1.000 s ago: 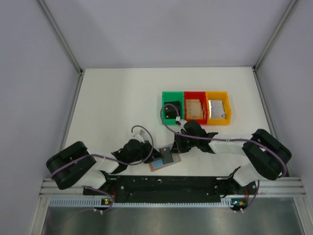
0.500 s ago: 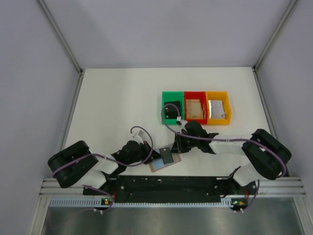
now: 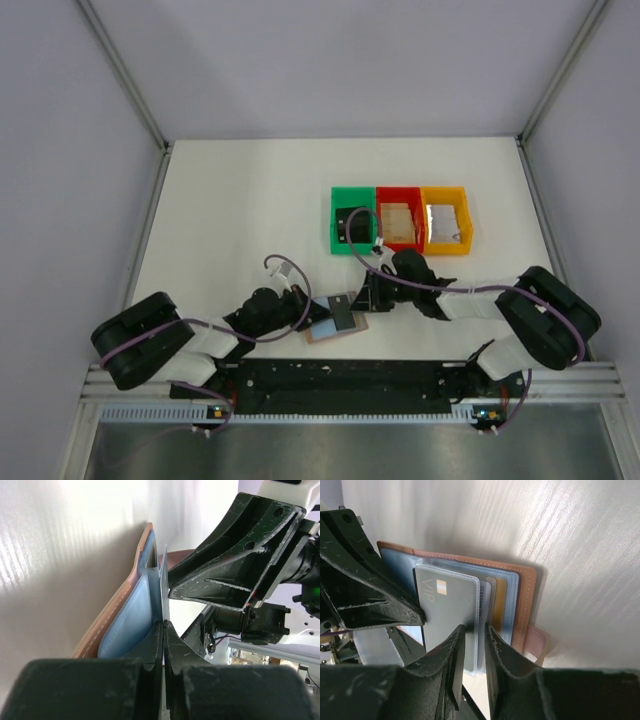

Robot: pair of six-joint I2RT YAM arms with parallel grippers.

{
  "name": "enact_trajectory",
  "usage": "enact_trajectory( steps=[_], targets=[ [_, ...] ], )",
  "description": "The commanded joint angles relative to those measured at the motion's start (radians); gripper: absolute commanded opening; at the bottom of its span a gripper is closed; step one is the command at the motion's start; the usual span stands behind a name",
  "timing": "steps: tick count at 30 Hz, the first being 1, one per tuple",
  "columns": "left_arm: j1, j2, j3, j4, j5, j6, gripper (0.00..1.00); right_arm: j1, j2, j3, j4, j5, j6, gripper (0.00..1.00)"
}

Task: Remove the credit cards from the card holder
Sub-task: Remove the credit card from the card holder.

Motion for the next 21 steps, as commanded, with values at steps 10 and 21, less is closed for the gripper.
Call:
enact_trajectory(
  steps=[10,21],
  targets=[
    [0.007,-0.059,-0.011,0.086,-0.009,0.061,0.00,-0.029,-0.015,-0.040,0.237,-0.135,0.063,0.19],
    [0.027,-0.060,-0.053,0.124,-0.023,0.036,0.00,-0.089,-0.004,-0.076,0.255,-0.142,0.057,0.00]
  ],
)
